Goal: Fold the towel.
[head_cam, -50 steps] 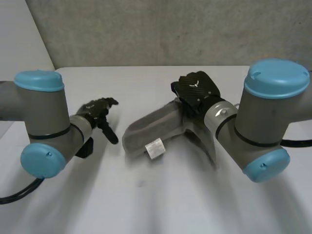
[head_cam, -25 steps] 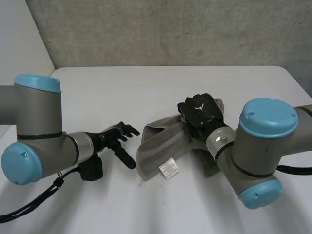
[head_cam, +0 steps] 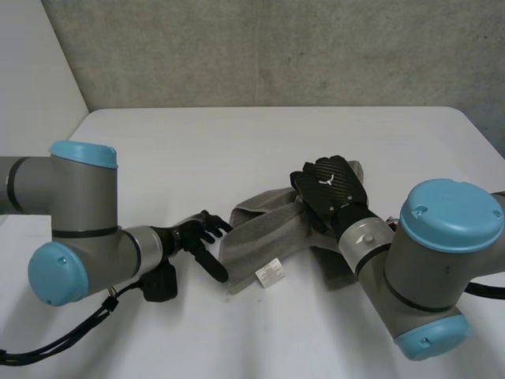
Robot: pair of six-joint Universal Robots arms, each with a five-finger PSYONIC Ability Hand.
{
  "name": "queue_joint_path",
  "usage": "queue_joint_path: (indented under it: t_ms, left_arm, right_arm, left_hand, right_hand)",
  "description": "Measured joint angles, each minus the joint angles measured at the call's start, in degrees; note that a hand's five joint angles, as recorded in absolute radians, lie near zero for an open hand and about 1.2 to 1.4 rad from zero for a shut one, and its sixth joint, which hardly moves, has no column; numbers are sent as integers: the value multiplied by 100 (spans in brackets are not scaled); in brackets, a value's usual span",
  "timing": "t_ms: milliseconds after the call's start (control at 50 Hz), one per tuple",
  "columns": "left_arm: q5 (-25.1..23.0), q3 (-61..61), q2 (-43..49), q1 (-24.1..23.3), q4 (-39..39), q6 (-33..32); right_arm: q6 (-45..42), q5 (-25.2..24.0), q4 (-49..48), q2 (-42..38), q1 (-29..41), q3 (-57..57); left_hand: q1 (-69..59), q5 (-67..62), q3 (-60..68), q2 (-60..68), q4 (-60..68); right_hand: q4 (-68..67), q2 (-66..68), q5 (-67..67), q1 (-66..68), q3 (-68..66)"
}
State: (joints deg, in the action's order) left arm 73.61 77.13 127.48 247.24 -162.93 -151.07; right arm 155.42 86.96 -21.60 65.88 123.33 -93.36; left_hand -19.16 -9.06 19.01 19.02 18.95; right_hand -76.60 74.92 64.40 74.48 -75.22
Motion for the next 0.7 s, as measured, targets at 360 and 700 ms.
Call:
queue_joint_path:
  t_ms: [360, 700]
  left_arm:
    - [420, -451, 214, -696, -490, 494]
    - [1071, -385, -684, -59, -476, -838]
  right_arm:
    - [78, 20, 53, 419, -7, -266]
    - [155, -662, 1491, 700, -557, 329]
  left_hand:
    - [-4788, -4839, 4896, 4900, 4907]
    - [-4962, -5036, 5065, 5068, 5073]
  right_hand:
    - [0, 0, 0, 0, 0]
    - [0, 45, 0, 1, -86]
